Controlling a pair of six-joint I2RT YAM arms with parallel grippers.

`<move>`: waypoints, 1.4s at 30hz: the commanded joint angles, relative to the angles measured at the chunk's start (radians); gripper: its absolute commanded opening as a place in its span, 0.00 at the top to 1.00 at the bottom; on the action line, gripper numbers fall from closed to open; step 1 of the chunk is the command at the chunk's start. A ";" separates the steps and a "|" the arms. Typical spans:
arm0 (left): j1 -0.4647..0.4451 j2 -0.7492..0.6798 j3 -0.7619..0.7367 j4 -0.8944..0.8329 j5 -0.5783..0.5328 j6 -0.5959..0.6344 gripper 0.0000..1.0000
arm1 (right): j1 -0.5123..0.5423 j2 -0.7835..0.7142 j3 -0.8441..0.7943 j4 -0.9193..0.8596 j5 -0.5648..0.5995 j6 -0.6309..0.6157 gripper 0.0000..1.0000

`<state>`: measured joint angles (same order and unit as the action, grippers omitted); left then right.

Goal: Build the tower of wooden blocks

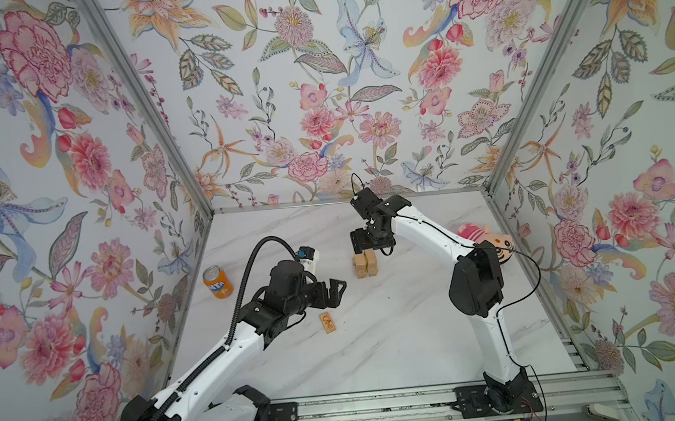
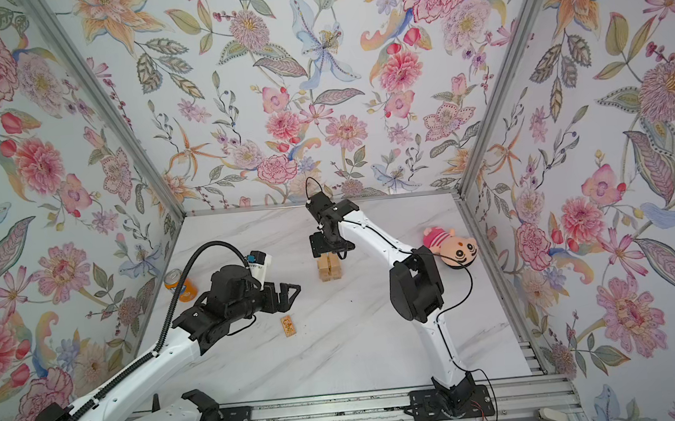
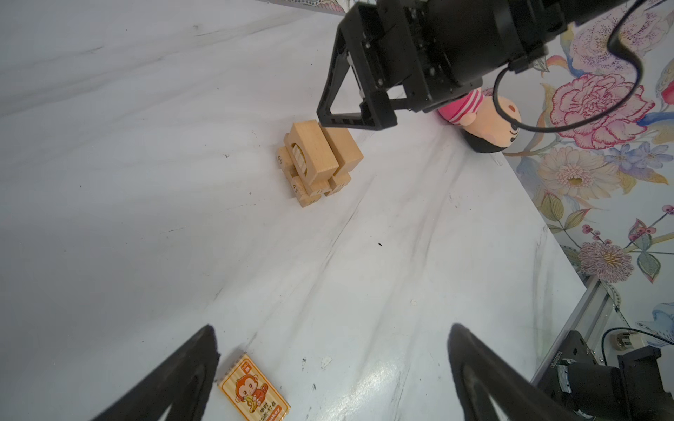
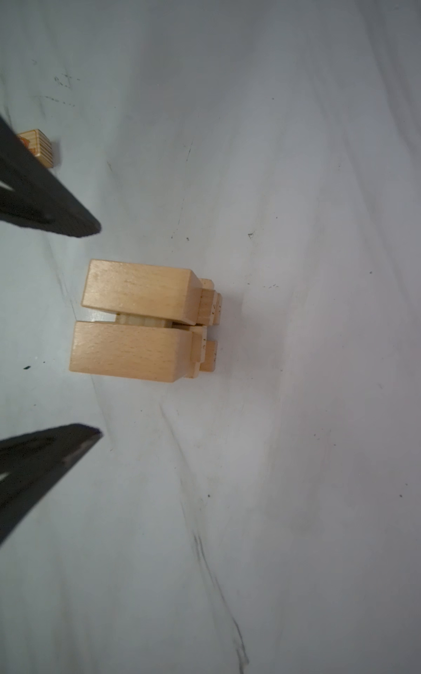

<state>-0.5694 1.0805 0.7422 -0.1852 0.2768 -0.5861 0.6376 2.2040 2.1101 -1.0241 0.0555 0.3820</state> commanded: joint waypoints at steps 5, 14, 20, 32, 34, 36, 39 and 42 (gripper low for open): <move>0.012 -0.025 0.016 -0.025 -0.016 0.020 0.01 | 0.003 0.056 0.024 -0.069 0.033 0.039 0.19; 0.012 -0.033 -0.001 -0.005 0.018 0.025 0.01 | 0.037 0.068 0.027 -0.075 0.037 0.057 0.19; 0.000 -0.033 -0.011 -0.007 0.021 0.023 0.01 | 0.041 0.080 0.025 -0.074 0.031 0.063 0.21; -0.014 0.000 -0.011 -0.026 -0.048 0.022 0.01 | 0.043 0.104 0.037 -0.075 0.025 0.070 0.22; -0.012 -0.002 -0.012 -0.027 -0.050 0.022 0.01 | 0.042 0.106 0.037 -0.075 0.024 0.071 0.22; -0.013 -0.003 -0.012 -0.026 -0.051 0.023 0.01 | 0.042 0.110 0.040 -0.077 0.026 0.071 0.22; -0.014 -0.006 -0.012 -0.028 -0.050 0.023 0.01 | 0.043 0.113 0.044 -0.080 0.026 0.073 0.26; -0.014 -0.010 -0.012 -0.028 -0.050 0.024 0.01 | 0.042 0.114 0.046 -0.084 0.032 0.075 0.29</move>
<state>-0.5762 1.0771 0.7418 -0.1989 0.2470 -0.5823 0.6796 2.3024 2.1281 -1.0798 0.0788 0.4442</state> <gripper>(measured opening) 0.993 0.717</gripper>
